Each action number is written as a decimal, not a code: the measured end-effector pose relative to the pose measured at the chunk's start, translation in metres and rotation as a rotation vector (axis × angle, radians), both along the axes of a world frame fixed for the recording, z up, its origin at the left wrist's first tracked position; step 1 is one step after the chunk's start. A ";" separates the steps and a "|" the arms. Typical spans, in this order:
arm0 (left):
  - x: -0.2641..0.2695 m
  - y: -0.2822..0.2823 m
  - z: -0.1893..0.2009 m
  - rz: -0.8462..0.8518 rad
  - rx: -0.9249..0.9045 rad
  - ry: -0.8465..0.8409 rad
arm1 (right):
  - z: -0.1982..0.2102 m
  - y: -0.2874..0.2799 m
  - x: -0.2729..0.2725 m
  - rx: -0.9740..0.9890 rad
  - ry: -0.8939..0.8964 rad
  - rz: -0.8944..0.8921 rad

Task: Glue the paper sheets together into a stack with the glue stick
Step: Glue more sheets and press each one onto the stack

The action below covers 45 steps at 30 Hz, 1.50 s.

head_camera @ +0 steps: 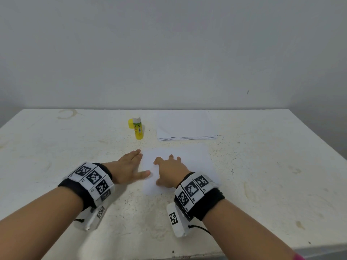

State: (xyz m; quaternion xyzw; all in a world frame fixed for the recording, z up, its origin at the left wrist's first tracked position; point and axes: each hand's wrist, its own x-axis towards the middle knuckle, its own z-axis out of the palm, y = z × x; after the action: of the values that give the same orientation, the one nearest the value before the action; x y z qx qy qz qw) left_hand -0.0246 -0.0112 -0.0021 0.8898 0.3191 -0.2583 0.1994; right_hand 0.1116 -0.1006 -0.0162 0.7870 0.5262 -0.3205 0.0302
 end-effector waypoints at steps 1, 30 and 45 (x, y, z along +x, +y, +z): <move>0.001 0.000 -0.001 0.024 0.009 -0.036 | 0.003 -0.002 -0.001 0.006 -0.009 0.008; 0.007 -0.006 -0.008 -0.173 0.212 0.105 | 0.015 -0.040 0.107 -0.101 -0.257 0.056; 0.016 -0.011 -0.004 -0.016 0.359 -0.258 | 0.030 -0.034 0.069 -0.113 -0.385 -0.038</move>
State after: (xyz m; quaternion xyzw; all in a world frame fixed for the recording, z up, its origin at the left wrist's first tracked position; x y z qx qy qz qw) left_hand -0.0082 -0.0225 -0.0062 0.9392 0.3247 -0.0831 0.0749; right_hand 0.1801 -0.1347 0.0134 0.8407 0.4768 -0.1938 0.1682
